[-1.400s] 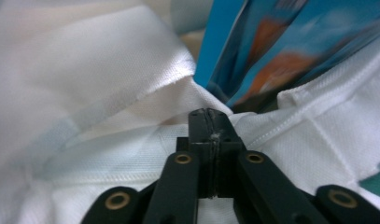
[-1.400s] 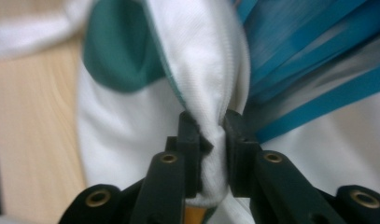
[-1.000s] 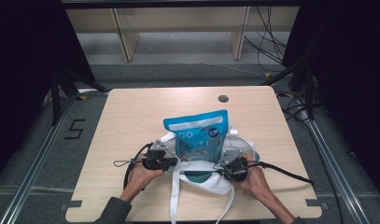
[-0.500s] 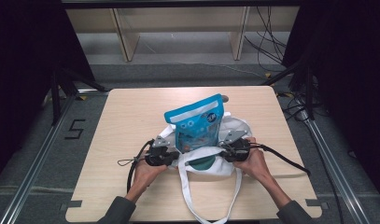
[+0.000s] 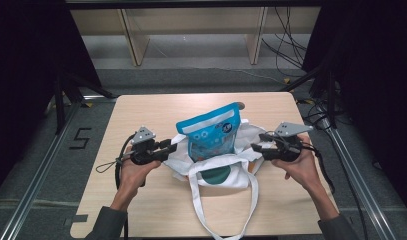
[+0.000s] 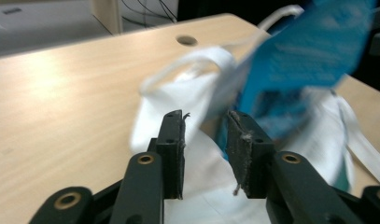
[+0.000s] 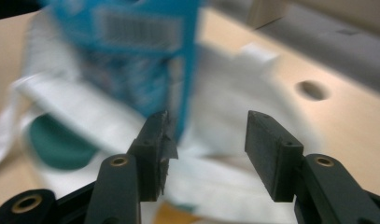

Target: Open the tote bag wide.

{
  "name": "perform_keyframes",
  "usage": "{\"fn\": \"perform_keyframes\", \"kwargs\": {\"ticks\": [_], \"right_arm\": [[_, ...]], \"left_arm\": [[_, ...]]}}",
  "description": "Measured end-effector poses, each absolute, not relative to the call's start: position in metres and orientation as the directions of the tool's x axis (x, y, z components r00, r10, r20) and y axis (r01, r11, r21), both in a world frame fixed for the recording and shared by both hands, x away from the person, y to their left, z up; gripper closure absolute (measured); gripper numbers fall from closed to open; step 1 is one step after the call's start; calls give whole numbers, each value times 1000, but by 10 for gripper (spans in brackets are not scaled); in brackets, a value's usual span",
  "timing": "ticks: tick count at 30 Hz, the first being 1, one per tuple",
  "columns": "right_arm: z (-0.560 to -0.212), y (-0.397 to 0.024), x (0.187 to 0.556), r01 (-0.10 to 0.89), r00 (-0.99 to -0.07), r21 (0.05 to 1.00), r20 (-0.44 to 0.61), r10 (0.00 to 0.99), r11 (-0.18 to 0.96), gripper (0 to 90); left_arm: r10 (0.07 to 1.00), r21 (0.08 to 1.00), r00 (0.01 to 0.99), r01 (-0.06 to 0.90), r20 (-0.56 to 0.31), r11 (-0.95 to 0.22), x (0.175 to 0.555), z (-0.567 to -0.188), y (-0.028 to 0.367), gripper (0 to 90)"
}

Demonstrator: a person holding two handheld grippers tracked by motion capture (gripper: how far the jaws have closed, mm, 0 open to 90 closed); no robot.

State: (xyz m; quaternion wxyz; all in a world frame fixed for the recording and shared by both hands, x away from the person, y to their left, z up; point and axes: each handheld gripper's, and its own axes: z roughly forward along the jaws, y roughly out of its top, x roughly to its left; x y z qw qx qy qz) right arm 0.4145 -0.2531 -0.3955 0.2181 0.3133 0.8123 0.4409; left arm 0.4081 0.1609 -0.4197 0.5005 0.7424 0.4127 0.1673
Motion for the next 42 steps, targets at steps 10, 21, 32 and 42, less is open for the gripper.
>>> {"fn": "perform_keyframes", "kwargs": {"ticks": [10,21,32,42], "right_arm": [[-420,-257,472,368,-646,784,-170,744,499,778],[-464,-256,489,429,-646,714,-186,740,553,890],[-481,-253,491,467,-630,709,-151,762,527,836],[-419,-270,461,435,-681,821,31,732,370,649]], "left_arm": [[801,843,566,514,-196,-158,445,-454,161,776],[799,770,568,593,-195,-233,476,-513,156,854],[828,774,527,600,-191,-203,473,-512,155,771],[813,826,531,551,-238,-118,451,-466,164,519]]}}
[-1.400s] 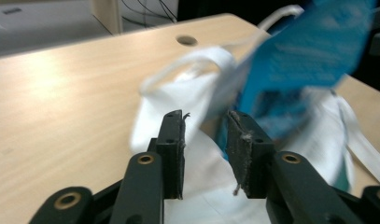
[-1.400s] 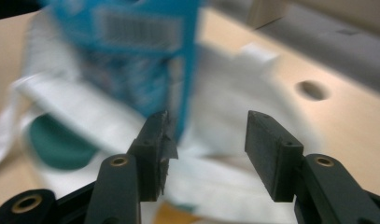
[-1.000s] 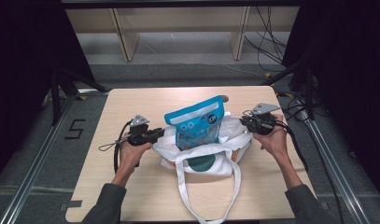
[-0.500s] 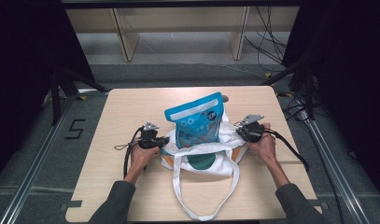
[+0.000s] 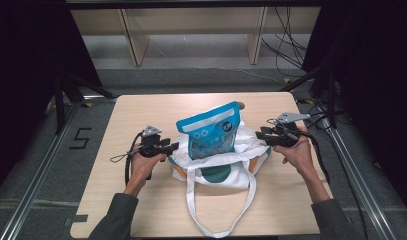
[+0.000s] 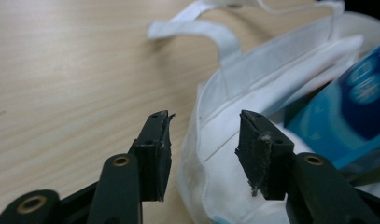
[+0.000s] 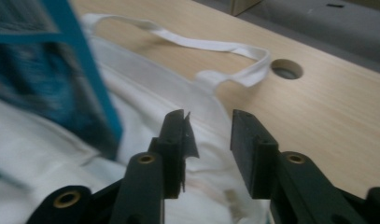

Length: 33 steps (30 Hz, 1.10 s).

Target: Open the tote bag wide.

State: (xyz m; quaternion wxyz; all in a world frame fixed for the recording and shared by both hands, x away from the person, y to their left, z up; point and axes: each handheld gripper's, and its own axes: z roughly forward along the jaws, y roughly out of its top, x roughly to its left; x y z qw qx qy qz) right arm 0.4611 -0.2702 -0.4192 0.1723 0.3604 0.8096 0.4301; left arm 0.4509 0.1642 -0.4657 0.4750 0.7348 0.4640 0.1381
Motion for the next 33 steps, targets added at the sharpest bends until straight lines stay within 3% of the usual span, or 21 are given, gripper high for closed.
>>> {"fn": "perform_keyframes", "kwargs": {"ticks": [7,14,21,24,27,33], "right_arm": [[-414,-252,423,382,-792,777,-4,611,500,647],[-427,-231,402,353,-831,739,-34,555,574,699],[-451,-210,405,345,-838,705,-66,542,620,786],[-462,-203,409,351,-839,680,-77,538,644,832],[-471,-199,414,362,-837,670,-73,543,648,854],[-485,-190,422,386,-826,668,-57,560,637,877]], "left_arm": [[743,834,633,516,-216,-197,408,-440,154,596],[664,822,702,520,-258,-230,379,-454,136,716],[669,804,701,533,-246,-263,383,-478,124,760],[668,814,719,497,-192,-301,387,-486,117,823],[682,812,697,518,-220,-268,394,-493,119,889],[710,812,676,519,-198,-268,404,-503,117,895]]}}
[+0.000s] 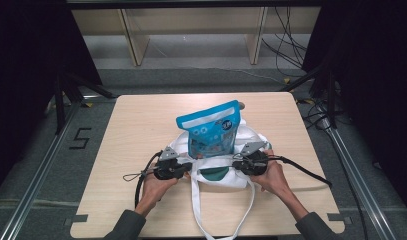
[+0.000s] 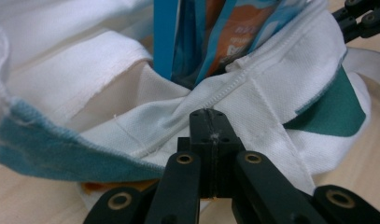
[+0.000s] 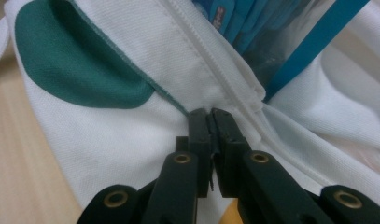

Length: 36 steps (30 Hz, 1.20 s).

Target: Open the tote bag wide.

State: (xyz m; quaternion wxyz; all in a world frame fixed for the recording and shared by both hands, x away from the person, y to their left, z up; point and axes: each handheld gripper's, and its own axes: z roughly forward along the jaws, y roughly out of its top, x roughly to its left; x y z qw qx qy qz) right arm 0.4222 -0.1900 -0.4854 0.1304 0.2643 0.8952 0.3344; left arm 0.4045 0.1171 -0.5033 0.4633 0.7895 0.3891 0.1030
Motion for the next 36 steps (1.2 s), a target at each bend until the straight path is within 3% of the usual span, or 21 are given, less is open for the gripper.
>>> {"fn": "perform_keyframes", "kwargs": {"ticks": [21,28,36], "right_arm": [[-491,-178,449,388,-787,691,-97,610,610,871],[-480,-185,448,401,-789,706,-58,612,584,741],[-456,-207,443,405,-754,775,-18,657,486,572]], "left_arm": [[753,819,610,547,-246,-176,439,-507,126,889],[750,829,616,532,-240,-171,437,-496,131,817],[738,836,616,533,-277,-131,428,-479,145,611]]}}
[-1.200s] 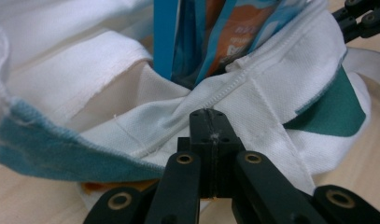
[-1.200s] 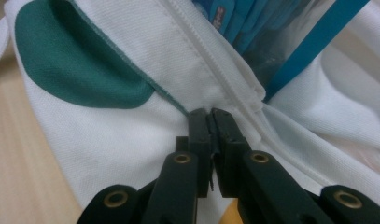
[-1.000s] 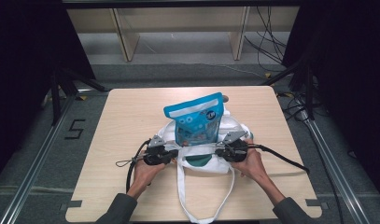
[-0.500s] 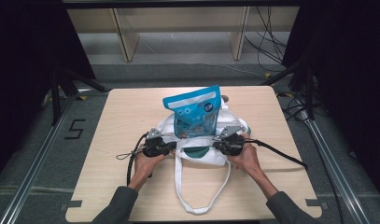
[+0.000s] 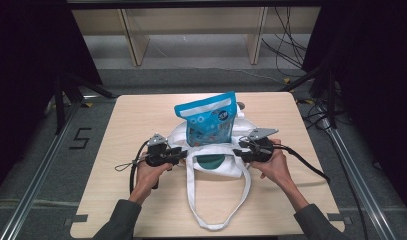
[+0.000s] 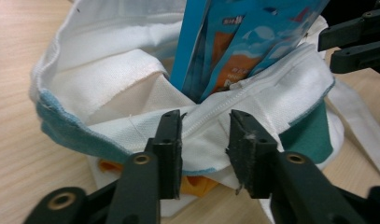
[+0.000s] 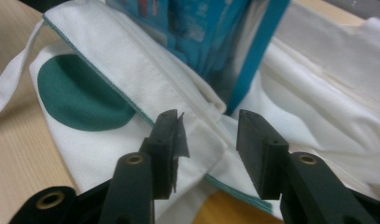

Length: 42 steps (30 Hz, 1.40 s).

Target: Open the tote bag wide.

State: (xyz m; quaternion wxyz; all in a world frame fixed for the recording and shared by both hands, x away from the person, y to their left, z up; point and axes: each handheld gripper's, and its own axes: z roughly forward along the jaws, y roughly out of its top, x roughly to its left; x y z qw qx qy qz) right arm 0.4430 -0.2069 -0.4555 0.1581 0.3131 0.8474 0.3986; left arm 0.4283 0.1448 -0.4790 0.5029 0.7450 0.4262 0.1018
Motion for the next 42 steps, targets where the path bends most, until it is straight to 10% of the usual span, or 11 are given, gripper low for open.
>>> {"fn": "perform_keyframes", "kwargs": {"ticks": [42], "right_arm": [[-436,-270,395,462,-674,804,45,737,373,395]], "left_arm": [[735,839,623,526,-268,-140,341,-470,158,164]]}}
